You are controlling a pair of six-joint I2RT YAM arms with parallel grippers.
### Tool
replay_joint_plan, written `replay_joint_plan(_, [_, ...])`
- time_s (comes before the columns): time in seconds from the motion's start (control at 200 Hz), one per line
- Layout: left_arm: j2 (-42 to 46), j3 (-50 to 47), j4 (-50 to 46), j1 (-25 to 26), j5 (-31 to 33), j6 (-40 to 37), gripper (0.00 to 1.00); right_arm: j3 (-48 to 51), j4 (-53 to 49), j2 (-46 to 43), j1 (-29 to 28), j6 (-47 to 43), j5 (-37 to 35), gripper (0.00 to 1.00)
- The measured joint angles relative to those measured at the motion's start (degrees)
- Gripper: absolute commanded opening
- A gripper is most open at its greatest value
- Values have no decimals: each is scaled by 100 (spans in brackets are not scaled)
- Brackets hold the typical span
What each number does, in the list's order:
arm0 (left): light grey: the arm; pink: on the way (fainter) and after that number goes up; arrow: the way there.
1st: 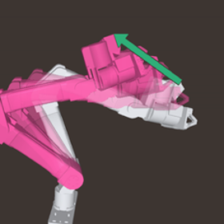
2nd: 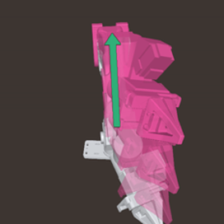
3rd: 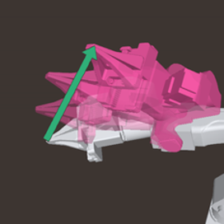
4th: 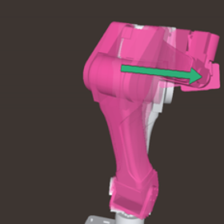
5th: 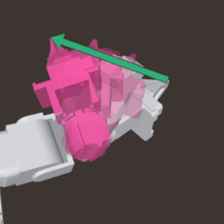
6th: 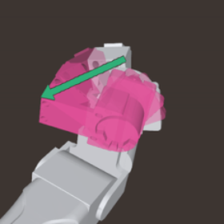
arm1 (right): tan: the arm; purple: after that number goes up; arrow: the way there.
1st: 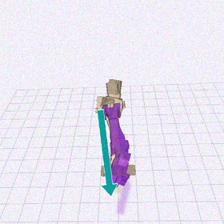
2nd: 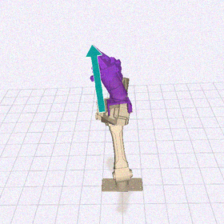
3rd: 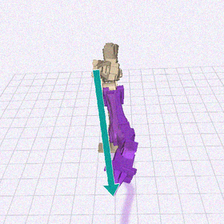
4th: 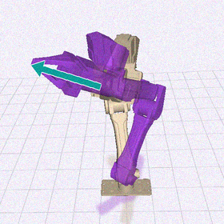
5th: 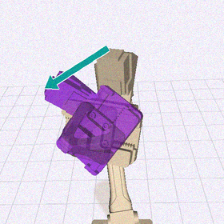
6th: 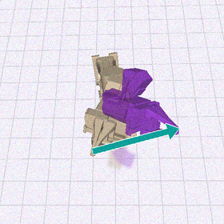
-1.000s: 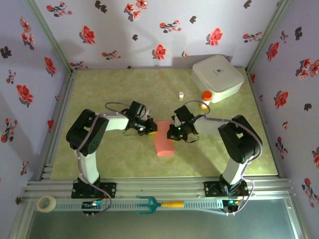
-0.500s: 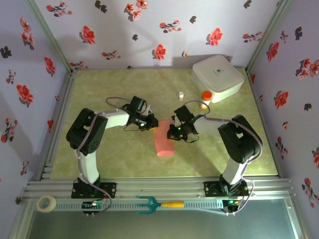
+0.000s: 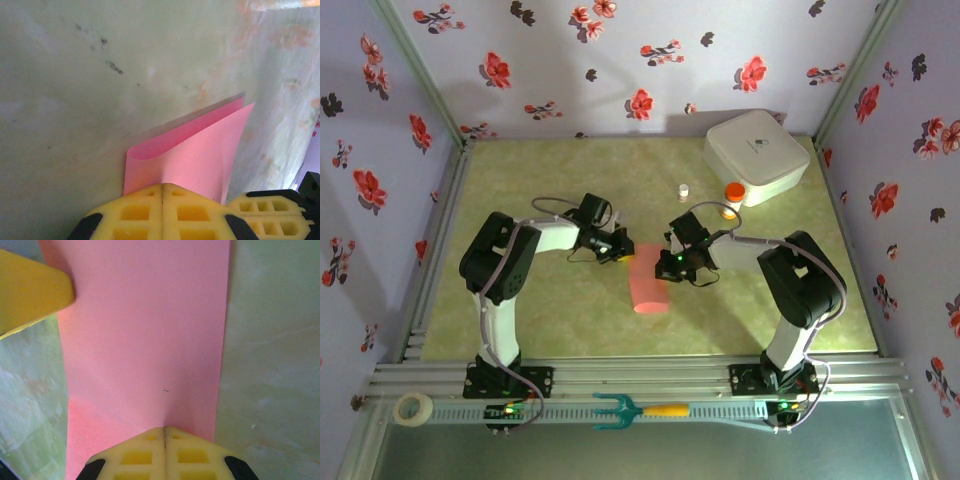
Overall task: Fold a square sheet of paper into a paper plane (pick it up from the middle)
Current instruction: First fold the square sheet of paper in half at the center of the table.
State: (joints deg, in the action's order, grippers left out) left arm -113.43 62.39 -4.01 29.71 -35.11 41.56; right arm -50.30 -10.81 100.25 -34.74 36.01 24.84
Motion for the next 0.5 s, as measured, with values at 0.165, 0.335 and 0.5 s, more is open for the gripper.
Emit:
replay_joint_plan(0.165, [-66,151,-81,-103,98,46,3,15,22,-7,0,-2,0,0])
replay_joint_plan(0.335, [-184,328,-144,-111,98,140,3,37,59,-13,0,0,0,0])
replay_joint_plan(0.5, [-214,433,-256,-111,188,229,5,61,98,-28,0,0,-2,0])
